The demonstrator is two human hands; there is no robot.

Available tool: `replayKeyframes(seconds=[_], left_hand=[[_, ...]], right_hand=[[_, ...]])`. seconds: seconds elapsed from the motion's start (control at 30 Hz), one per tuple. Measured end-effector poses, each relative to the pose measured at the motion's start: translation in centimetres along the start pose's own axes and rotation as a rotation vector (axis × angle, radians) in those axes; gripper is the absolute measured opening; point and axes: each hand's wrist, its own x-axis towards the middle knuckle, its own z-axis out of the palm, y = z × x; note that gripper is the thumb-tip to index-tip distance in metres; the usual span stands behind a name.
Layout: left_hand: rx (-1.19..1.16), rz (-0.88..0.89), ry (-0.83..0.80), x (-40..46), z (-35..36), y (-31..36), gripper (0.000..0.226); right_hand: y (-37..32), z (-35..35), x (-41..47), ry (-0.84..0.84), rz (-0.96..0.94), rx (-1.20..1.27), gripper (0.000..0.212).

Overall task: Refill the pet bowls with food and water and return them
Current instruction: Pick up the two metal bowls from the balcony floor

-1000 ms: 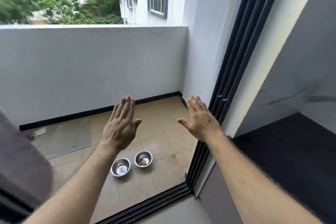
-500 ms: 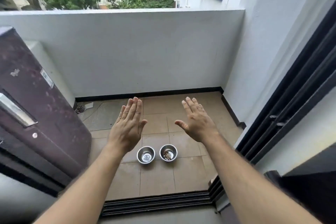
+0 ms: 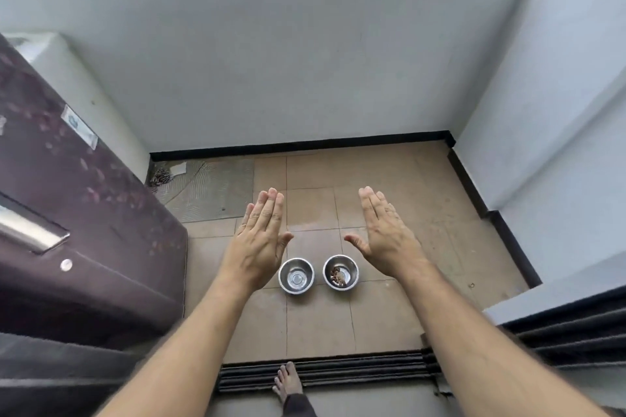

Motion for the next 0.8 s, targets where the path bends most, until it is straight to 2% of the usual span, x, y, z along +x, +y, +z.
replayKeyframes(seconds=[0.13, 0.27, 0.57, 0.67, 0.73, 0.8], left_hand=[[-0.010, 0.042, 0.004, 4.0, 0.7, -2.8, 0.078], [-0.091, -0.012, 0.000, 6.8, 2.9, -4.4, 0.074], [-0.186, -0.048, -0.069, 9.7, 12.8, -6.5, 0.064], [-0.347, -0.161, -0.075, 9.9, 17.6, -6.7, 0.061], [-0.587, -0.310, -0.078, 10.0, 21.1, -6.5, 0.052], [-0.827, -0.506, -0.041, 10.5, 25.4, -6.4, 0.034]], right_hand=[[0.5, 0.3, 3.5, 0.018, 0.097, 0.069, 0.095], [1.5, 2.3, 5.4, 0.033, 0.192, 0.157, 0.093], [6.0, 12.9, 10.4, -0.123, 0.242, 0.257, 0.082], [7.8, 18.1, 12.3, -0.153, 0.307, 0.337, 0.071], [9.1, 21.7, 13.2, -0.160, 0.391, 0.414, 0.056], [10.7, 26.3, 13.9, -0.150, 0.488, 0.508, 0.045]])
